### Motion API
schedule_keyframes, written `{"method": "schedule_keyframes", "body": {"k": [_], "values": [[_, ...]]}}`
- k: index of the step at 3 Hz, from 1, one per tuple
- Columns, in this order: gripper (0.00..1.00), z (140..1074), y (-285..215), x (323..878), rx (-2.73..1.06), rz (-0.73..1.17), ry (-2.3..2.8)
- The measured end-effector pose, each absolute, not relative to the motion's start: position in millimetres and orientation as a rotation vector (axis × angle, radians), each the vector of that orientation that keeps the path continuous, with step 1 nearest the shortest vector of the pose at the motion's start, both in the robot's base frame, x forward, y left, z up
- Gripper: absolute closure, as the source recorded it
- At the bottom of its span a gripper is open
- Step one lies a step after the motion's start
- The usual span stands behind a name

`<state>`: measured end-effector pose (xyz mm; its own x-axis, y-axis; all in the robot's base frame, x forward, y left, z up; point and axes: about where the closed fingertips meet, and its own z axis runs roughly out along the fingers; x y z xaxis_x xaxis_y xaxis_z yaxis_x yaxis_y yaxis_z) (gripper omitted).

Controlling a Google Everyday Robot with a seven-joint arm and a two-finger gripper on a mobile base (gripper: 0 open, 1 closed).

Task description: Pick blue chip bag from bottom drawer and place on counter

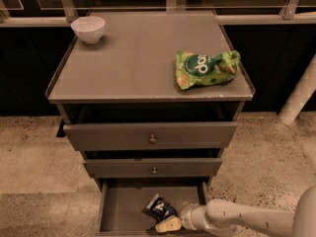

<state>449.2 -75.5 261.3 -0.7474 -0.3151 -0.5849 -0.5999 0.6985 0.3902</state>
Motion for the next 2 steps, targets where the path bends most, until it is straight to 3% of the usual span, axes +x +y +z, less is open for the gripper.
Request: {"method": "schedule_keyframes", "body": {"k": [2], "values": [[0.00, 202, -51, 470, -0.658, 0.822, 2.444]]}}
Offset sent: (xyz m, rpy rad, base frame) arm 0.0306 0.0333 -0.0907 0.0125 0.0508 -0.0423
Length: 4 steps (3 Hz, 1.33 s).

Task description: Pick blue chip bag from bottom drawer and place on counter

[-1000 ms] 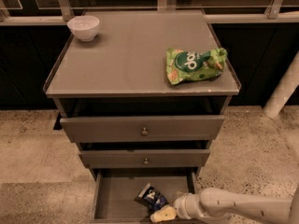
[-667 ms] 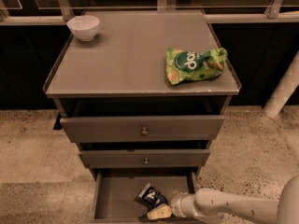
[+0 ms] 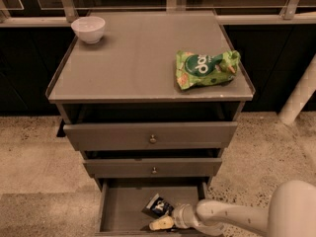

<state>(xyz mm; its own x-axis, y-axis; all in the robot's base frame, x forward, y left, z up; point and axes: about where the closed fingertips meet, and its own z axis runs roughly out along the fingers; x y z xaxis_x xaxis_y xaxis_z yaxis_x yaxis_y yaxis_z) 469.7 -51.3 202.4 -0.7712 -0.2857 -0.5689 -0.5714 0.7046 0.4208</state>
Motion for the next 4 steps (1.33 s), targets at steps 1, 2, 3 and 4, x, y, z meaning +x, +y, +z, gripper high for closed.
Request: {"method": "schedule_keyframes", "body": {"k": [1, 2, 3, 4], "values": [[0.00, 179, -44, 472, -0.643, 0.816, 2.476], [0.00, 158, -37, 474, -0.634, 0.796, 2.513], [0.18, 136, -38, 475, -0.600, 0.749, 2.576], [0.42, 135, -38, 475, -0.602, 0.745, 2.580]]}}
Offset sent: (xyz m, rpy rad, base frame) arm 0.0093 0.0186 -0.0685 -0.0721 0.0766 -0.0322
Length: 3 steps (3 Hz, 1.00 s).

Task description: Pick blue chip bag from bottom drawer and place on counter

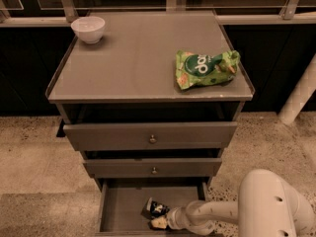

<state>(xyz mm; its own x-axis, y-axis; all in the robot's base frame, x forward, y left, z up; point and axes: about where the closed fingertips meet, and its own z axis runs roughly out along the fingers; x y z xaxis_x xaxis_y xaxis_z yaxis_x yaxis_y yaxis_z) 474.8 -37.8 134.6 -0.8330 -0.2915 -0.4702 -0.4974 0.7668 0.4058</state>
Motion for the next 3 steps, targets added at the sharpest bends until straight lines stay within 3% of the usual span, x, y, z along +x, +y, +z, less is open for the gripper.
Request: {"method": "schedule_keyframes", "body": {"k": [2, 3], "values": [[0.88, 134.6, -37.8, 474.8, -0.602, 0.746, 2.580], [1.00, 144.1, -32.6, 470.7, -0.659, 0.791, 2.546]]}}
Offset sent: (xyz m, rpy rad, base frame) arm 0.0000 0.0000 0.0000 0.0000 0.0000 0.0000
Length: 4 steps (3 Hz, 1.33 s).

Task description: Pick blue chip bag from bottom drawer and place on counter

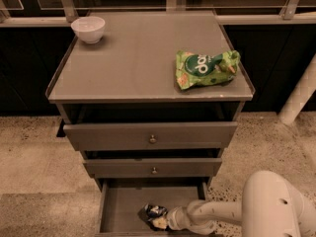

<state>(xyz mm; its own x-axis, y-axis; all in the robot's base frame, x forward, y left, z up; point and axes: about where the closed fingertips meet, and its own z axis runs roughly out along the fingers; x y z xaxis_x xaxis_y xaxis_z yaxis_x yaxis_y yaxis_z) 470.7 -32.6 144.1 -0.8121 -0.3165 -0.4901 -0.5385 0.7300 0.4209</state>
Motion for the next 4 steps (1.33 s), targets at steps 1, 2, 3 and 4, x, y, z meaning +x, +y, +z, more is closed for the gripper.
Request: {"method": "schedule_keyframes", "body": {"k": [1, 2, 3, 4], "values": [[1.00, 180, -37, 473, -0.740, 0.883, 2.420], [1.00, 244, -65, 461, -0.751, 0.993, 2.296], [1.00, 312, -104, 482, -0.732, 1.060, 2.277], [1.00, 382, -109, 504, -0.768, 1.179, 2.331]]}}
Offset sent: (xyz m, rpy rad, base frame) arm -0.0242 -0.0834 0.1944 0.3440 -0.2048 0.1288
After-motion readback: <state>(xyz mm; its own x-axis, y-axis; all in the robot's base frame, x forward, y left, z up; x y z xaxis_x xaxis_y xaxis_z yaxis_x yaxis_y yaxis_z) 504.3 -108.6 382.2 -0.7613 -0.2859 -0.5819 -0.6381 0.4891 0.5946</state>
